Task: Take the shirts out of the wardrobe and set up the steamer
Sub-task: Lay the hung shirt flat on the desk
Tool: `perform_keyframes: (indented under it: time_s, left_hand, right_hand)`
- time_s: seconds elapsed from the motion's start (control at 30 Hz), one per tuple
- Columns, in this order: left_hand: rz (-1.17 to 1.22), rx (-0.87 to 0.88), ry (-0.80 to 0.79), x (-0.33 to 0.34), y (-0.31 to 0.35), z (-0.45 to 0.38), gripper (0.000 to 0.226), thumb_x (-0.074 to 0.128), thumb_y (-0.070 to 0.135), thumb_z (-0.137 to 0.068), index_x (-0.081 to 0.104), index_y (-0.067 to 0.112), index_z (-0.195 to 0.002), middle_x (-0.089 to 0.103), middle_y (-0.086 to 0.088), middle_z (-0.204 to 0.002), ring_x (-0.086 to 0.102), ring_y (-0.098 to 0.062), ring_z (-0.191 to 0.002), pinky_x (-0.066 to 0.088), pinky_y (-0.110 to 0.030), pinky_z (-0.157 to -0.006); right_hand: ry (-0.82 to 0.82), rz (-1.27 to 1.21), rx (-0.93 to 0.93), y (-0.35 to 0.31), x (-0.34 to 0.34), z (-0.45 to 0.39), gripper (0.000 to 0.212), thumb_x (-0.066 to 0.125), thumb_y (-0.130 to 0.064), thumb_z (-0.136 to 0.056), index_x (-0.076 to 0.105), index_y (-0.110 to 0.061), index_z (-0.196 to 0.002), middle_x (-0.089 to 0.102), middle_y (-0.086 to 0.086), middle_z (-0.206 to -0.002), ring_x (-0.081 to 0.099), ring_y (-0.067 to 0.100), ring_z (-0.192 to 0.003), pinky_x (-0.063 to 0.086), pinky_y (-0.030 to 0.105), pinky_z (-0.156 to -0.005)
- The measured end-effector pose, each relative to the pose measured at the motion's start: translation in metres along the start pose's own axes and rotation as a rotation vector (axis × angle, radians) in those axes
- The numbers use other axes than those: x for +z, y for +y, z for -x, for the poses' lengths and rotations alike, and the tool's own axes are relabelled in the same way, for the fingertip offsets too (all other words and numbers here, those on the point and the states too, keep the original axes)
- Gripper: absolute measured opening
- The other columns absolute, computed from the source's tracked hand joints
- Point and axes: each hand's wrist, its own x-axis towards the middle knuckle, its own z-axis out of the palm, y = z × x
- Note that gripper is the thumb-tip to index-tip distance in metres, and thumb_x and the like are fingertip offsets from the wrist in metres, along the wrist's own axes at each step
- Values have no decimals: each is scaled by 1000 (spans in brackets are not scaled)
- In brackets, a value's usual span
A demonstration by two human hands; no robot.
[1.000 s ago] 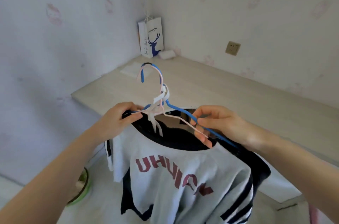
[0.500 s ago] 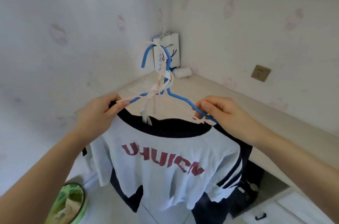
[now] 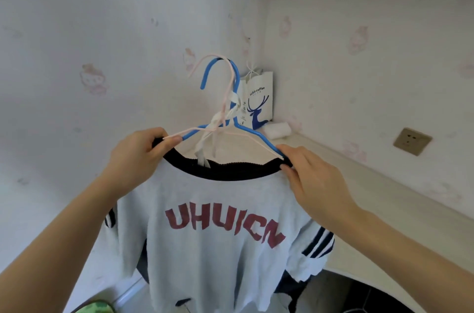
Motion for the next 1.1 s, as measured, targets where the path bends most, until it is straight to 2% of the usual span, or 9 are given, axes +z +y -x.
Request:
perform_keyframes:
  time_s: [0.17, 0.27, 0.4, 0.5, 0.63, 0.77, 0.97, 1.1]
  left_hand:
    - [-21, 23, -10, -8, -19, -71, 44, 50, 46, -93, 47, 18, -60, 38, 3, -49, 36, -19, -48, 27, -30, -52]
    - [-12, 61, 6, -9, -26, -116, 44, 49, 46, -94, 47, 15, -64, 39, 2, -52, 37, -19, -49, 28, -32, -52]
    - [15, 90, 3, -1, -39, -167, 43, 48, 49, -94, 47, 16, -66, 41, 1, -54, 39, -20, -52, 31, -33, -53]
    - [32, 108, -28, 11, -46, -195, 43, 47, 50, -94, 47, 16, -67, 41, 1, -55, 38, -19, -51, 30, -32, -52]
    - [7, 150, -16, 26, -54, -222, 34, 53, 42, -93, 51, 17, -71, 46, -1, -61, 42, -20, -56, 31, -32, -53]
    - [-81, 221, 73, 44, -58, -249, 26, 51, 37, -95, 54, 20, -76, 46, 1, -69, 45, -19, -63, 31, -33, -55]
    - [-80, 221, 141, 75, -68, -299, 22, 51, 34, -96, 59, 19, -81, 44, 4, -69, 42, -13, -61, 32, -30, -53]
    - [-85, 213, 118, 106, -71, -344, 21, 51, 33, -96, 56, 21, -81, 45, 6, -70, 43, -14, -61, 36, -32, -55]
  right_hand:
    - [47, -6, 72, 4, 30, -64, 38, 35, -33, -97, 57, -21, -125, 66, -4, -96, 63, 18, -76, 53, 35, -56]
    - [81, 24, 99, 11, 44, -103, 39, 33, -34, -97, 58, -22, -124, 65, -4, -96, 63, 18, -79, 51, 29, -60]
    - [85, 62, 129, 27, 62, -144, 31, 42, -28, -98, 57, -22, -124, 63, -1, -97, 61, 23, -83, 53, 37, -62]
    - [104, 71, 145, 41, 75, -161, 29, 47, -24, -98, 58, -22, -125, 62, -3, -98, 60, 20, -86, 52, 35, -63]
    - [121, 121, 113, 60, 88, -185, 32, 43, -26, -98, 59, -22, -126, 58, -2, -89, 59, 21, -79, 51, 35, -55]
    - [116, 153, 96, 80, 99, -212, 31, 47, -24, -99, 58, -23, -128, 58, -2, -89, 58, 21, -79, 51, 36, -54]
    - [103, 217, 1, 121, 124, -258, 39, 34, -31, -98, 58, -18, -125, 60, 0, -87, 58, 22, -76, 47, 33, -45]
    - [81, 215, 0, 160, 150, -288, 29, 48, -22, -99, 60, -16, -124, 62, 3, -88, 59, 25, -76, 47, 33, -45]
